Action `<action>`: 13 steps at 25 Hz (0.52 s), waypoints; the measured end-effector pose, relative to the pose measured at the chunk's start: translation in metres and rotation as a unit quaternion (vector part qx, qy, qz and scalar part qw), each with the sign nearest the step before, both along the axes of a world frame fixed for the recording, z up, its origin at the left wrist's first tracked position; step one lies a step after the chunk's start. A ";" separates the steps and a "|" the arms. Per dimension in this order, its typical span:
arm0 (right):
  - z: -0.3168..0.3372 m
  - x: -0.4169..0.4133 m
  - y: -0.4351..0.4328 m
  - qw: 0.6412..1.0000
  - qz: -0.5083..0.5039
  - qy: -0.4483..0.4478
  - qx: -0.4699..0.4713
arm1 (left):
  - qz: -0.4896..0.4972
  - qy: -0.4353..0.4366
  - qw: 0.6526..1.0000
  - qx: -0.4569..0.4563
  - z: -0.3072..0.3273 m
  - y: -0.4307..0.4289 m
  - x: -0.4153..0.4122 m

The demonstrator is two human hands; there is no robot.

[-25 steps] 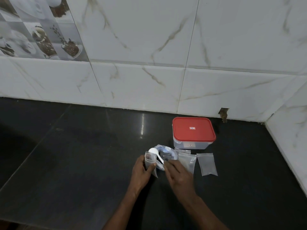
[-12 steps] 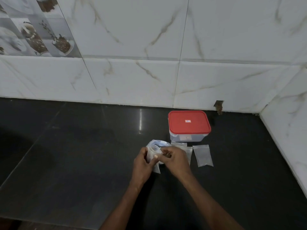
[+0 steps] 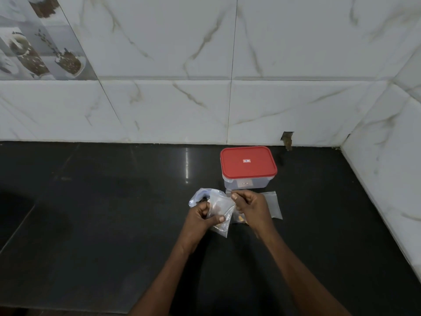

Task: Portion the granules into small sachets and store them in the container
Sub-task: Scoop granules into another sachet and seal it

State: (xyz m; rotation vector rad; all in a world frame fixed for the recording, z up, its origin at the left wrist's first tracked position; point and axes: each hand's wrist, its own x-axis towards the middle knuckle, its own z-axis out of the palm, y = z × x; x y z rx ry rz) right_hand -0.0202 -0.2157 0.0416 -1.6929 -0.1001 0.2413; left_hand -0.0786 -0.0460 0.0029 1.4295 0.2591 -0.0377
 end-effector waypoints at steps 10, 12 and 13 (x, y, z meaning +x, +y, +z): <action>-0.002 -0.010 -0.011 0.985 -0.035 0.114 0.127 | 0.050 0.038 0.997 -0.047 0.009 -0.012 -0.007; -0.001 -0.011 -0.011 0.985 -0.027 0.113 0.124 | 0.047 0.050 0.996 -0.058 0.009 -0.012 -0.005; -0.001 -0.011 -0.011 0.987 -0.026 0.108 0.114 | 0.050 0.053 0.995 -0.067 0.009 -0.013 -0.004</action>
